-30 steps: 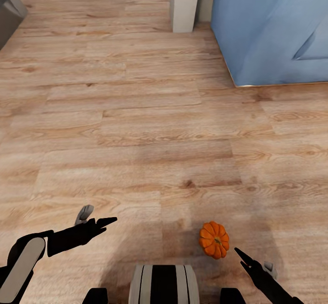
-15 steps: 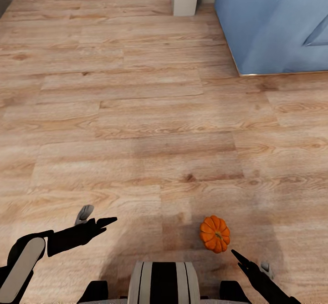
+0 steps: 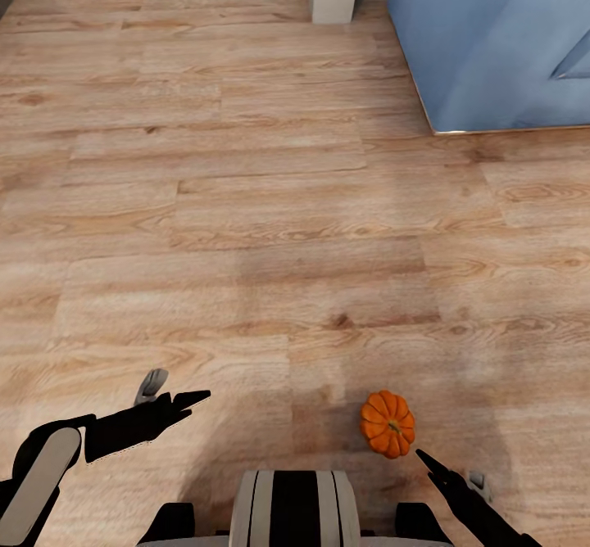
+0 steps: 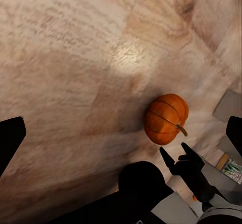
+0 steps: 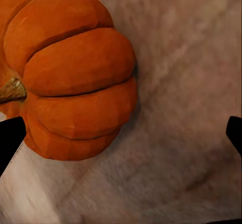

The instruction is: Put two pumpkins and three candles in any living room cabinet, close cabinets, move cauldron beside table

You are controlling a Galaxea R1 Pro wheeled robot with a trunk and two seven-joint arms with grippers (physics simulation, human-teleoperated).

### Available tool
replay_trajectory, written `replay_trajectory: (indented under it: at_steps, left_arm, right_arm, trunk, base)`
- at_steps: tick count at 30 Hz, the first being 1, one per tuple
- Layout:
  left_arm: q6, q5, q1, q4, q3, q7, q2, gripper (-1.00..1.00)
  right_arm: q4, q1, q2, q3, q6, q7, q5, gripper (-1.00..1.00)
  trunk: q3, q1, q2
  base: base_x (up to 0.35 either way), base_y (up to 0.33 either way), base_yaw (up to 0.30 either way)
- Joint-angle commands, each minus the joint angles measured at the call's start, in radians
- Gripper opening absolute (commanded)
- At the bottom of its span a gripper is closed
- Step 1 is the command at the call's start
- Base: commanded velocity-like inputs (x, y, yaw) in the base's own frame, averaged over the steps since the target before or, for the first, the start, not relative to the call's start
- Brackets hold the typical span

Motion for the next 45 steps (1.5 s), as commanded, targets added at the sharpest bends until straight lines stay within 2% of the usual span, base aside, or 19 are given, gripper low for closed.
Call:
replay_trajectory:
  at_steps: [1, 36, 45]
  left_arm:
    - [0.004, -0.009, 0.0, 0.0, 0.001, -0.011, 0.0, 1.0]
    - [0.002, -0.009, 0.0, 0.0, 0.005, -0.011, 0.0, 1.0]
    - [0.002, -0.009, 0.001, 0.0, 0.008, -0.011, 0.0, 1.0]
  right_arm:
    - [0.0, 0.0, 0.0, -0.003, 0.01, 0.003, -0.005, 1.0]
    - [0.0, 0.0, 0.004, -0.001, 0.009, 0.003, -0.005, 1.0]
    - [0.0, -0.001, 0.005, -0.001, 0.008, 0.003, -0.005, 1.0]
  trunk:
    - [0.0, 0.0, 0.0]
    - [0.0, 0.0, 0.0]
    - [-0.028, 0.003, -0.002]
  base:
    - [0.183, 0.0, 0.0]
    - [0.048, 0.021, 0.0]
    - [0.0, 0.0, 0.0]
